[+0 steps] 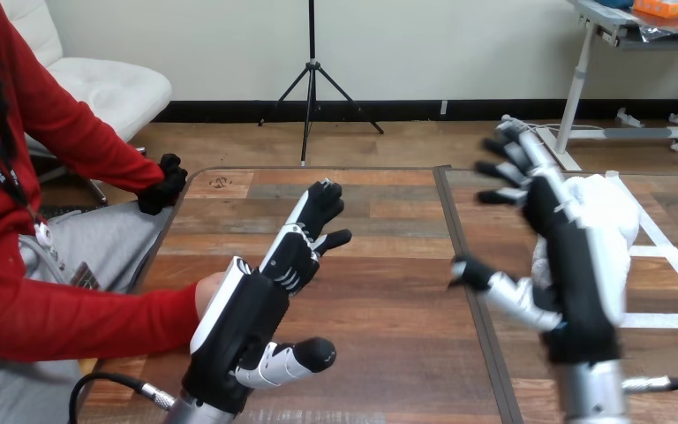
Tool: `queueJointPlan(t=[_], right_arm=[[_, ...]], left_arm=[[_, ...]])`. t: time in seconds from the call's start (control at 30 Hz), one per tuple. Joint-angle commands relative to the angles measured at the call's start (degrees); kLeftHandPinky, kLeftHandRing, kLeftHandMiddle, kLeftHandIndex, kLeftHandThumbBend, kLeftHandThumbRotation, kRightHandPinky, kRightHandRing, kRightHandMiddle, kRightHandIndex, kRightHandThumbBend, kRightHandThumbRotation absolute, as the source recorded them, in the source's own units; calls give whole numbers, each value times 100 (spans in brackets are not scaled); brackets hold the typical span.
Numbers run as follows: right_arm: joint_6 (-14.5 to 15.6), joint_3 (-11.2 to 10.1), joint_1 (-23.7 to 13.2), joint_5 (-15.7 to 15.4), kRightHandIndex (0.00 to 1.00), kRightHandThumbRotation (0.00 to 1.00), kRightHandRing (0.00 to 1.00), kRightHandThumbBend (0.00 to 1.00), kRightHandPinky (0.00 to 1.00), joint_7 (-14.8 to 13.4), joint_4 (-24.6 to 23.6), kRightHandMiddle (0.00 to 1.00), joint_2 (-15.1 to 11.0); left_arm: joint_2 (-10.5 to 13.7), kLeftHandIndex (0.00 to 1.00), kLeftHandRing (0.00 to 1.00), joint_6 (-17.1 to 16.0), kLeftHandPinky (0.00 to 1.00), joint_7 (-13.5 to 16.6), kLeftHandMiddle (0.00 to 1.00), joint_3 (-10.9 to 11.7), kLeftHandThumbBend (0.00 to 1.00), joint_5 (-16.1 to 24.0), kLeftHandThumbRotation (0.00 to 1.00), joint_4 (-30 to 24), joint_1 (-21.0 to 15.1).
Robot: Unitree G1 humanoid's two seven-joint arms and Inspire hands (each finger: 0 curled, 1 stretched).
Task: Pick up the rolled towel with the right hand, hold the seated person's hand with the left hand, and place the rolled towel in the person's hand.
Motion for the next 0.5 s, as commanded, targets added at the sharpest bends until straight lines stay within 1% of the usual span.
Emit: queueJointPlan(t=[0.0,0.17,0.27,0.47], right_arm=[[290,-228,-601,-19,90,68,81,100,68,-174,-432,87,-180],[483,-299,-737,43,90,68,82,100,70,-219,-497,87,-291],[604,-368,-847,39,91,68,82,100,71,-308,-505,87,-347],[854,-476,-1076,99,91,67,83,100,71,-437,-503,87,-429]], left_arm=[[10,100,98,-133,89,59,100,63,100,46,75,-137,-156],[36,100,98,-169,89,96,100,66,100,81,75,-138,-138],[42,100,97,-275,89,175,100,107,100,161,76,-78,-152],[67,100,97,-309,88,247,100,113,100,222,77,-48,-152]])
